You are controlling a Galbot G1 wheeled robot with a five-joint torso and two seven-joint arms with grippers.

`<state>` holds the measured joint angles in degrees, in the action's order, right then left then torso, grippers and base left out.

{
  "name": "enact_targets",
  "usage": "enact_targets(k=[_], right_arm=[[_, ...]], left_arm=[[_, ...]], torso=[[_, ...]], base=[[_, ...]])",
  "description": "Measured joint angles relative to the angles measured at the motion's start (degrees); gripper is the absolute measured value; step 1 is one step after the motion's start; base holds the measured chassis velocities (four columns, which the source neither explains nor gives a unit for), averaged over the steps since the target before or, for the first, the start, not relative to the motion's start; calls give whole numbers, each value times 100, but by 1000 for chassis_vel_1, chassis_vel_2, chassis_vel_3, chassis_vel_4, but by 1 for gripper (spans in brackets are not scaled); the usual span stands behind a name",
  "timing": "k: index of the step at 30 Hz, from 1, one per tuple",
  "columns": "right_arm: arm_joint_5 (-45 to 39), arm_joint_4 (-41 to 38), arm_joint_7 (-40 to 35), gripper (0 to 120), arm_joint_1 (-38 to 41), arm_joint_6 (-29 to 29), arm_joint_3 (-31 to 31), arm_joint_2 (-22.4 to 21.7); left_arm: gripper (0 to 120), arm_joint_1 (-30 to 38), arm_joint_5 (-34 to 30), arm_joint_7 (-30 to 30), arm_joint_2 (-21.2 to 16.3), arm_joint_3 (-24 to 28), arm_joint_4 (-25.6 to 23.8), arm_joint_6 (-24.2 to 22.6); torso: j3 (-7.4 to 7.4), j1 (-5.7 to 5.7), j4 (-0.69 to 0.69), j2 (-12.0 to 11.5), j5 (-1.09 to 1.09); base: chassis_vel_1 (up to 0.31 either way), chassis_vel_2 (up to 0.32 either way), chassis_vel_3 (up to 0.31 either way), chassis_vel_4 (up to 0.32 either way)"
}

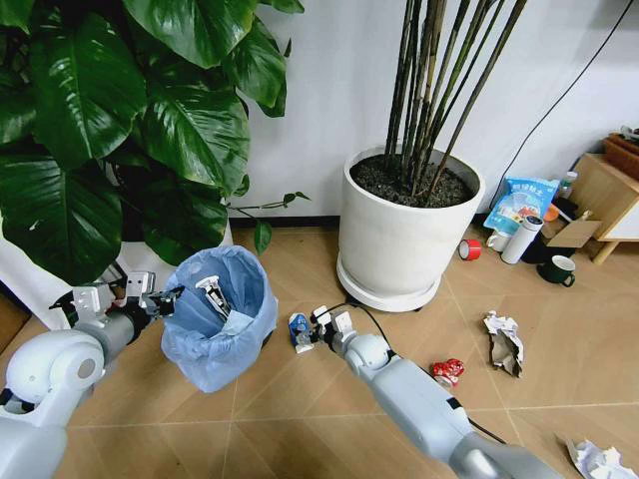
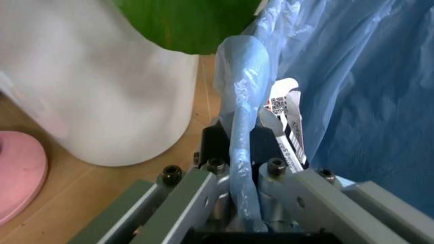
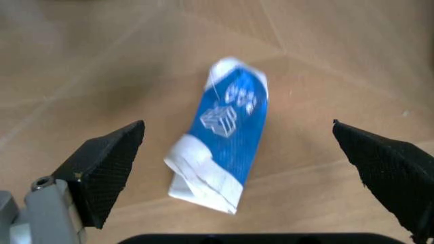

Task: Pick up the trash bin and place the garbage on the floor into it.

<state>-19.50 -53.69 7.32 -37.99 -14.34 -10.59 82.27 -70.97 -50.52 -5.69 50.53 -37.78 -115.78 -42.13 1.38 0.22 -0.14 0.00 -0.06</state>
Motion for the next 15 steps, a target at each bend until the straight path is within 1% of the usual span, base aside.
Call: enact_targets(k=[3, 10, 15], right_arm=[[87, 230, 80, 100, 39, 46, 37, 89], [162, 431, 100, 100, 43, 67, 87, 219], [337, 809, 134, 100, 121, 136, 217, 427]], left_arm=[[0, 30, 0, -7, 9, 66, -6, 0], [0, 58, 1, -15, 16, 142, -41, 0], [0, 58, 0, -19, 5, 146, -74, 0]], torso=[[0, 0, 1, 0, 0], [0, 0, 0, 0, 0], [0, 0, 1, 0, 1]], base=[[0, 0, 0, 0], [0, 0, 0, 0], [0, 0, 0, 0]])
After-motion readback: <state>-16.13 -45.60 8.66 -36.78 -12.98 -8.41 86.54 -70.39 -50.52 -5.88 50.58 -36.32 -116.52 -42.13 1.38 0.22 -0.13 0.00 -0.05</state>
